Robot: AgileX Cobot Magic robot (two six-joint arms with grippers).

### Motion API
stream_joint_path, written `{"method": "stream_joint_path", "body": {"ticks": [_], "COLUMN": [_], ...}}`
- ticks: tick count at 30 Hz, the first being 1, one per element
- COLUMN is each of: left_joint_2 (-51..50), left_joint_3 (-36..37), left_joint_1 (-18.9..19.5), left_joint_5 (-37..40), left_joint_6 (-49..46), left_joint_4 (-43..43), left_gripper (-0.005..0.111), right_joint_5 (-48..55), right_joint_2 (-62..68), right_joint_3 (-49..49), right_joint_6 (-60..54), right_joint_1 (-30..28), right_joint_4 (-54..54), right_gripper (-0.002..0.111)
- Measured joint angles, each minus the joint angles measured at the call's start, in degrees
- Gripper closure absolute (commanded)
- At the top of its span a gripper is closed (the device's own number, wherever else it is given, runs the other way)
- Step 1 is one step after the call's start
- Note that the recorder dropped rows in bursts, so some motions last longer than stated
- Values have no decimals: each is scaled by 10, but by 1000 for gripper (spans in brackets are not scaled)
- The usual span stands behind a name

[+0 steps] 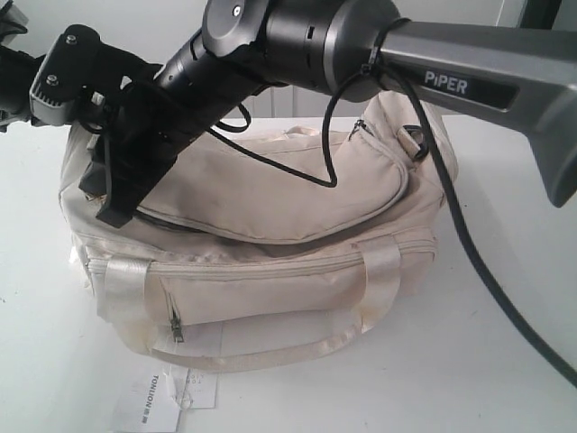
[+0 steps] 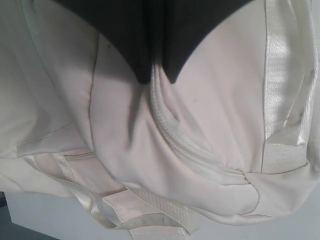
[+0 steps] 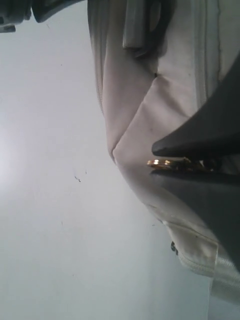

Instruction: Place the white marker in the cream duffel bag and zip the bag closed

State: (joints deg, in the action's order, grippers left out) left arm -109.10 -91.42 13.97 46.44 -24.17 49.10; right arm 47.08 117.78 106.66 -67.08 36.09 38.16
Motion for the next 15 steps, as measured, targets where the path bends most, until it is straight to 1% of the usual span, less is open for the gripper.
{"method": "stream_joint_path", "body": {"ticks": [3, 4, 5, 7, 9, 12, 15], "left_joint_2": [0, 0, 0, 1, 8, 30, 61], "left_joint_3": [0, 0, -2, -4, -4, -4, -4], "left_joint_1": [1, 2, 3, 6, 6, 6, 7], "left_joint_5": [-8, -13, -17, -22, -24, -20, 2], "left_joint_6": [0, 0, 0, 1, 7, 27, 49], "left_joint_4": [-4, -5, -5, -7, -20, -71, -129], "left_gripper": [39, 30, 24, 24, 29, 38, 42], "right_joint_5": [-24, -31, -34, -38, -39, -41, -41], "right_joint_2": [0, 0, 0, 0, 0, 0, 0], "right_joint_3": [0, 0, 0, 0, 0, 0, 0], "right_joint_6": [1, 1, 1, 1, 1, 3, 12], "right_joint_1": [1, 1, 1, 2, 2, 2, 2], "right_joint_4": [1, 2, 3, 3, 3, 3, 3], "right_gripper": [108, 108, 108, 108, 108, 108, 108]}}
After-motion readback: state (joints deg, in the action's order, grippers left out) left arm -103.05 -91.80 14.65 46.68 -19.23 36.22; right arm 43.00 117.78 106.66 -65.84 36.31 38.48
